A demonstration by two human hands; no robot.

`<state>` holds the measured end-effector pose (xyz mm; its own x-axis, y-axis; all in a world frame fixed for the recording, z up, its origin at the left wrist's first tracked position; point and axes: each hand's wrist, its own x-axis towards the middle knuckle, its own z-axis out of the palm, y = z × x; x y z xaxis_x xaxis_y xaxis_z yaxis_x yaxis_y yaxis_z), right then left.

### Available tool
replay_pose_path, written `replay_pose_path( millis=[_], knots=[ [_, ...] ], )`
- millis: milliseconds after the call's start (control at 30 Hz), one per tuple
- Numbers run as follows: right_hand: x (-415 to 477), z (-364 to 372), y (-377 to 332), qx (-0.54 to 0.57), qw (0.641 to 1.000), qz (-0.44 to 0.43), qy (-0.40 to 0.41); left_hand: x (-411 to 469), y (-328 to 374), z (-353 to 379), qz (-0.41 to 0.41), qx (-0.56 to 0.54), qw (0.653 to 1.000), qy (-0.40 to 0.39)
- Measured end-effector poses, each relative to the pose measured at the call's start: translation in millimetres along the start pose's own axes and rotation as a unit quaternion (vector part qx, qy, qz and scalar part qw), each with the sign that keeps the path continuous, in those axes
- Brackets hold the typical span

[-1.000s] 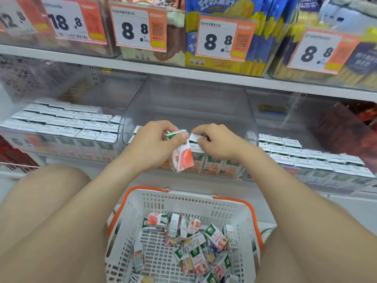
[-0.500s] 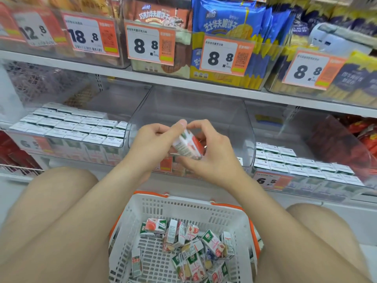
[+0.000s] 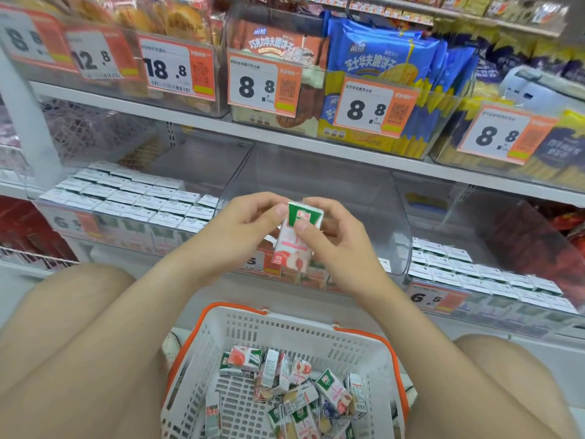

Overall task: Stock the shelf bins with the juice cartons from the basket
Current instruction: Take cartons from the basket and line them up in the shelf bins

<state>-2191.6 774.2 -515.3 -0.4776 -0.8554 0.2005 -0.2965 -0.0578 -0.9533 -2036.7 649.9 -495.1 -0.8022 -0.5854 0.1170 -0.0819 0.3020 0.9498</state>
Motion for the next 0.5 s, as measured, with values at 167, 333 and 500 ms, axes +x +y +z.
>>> replay_pose_path(
  millis=[167, 333, 500],
  knots=[
    [18, 28, -13, -0.164, 0.981, -0.099, 0.019, 2, -6, -36, 0.030, 0.058, 0.998, 0.025],
    [40, 75, -35, -0.181, 0.958, -0.206, 0.080, 14, -41, -96, -0.046, 0.355, 0.924, 0.137],
    [96, 134, -33, -0.376, 0.880, -0.288, 0.016, 5, -70, -109, -0.226, 0.532, 0.816, -0.012]
  ],
)
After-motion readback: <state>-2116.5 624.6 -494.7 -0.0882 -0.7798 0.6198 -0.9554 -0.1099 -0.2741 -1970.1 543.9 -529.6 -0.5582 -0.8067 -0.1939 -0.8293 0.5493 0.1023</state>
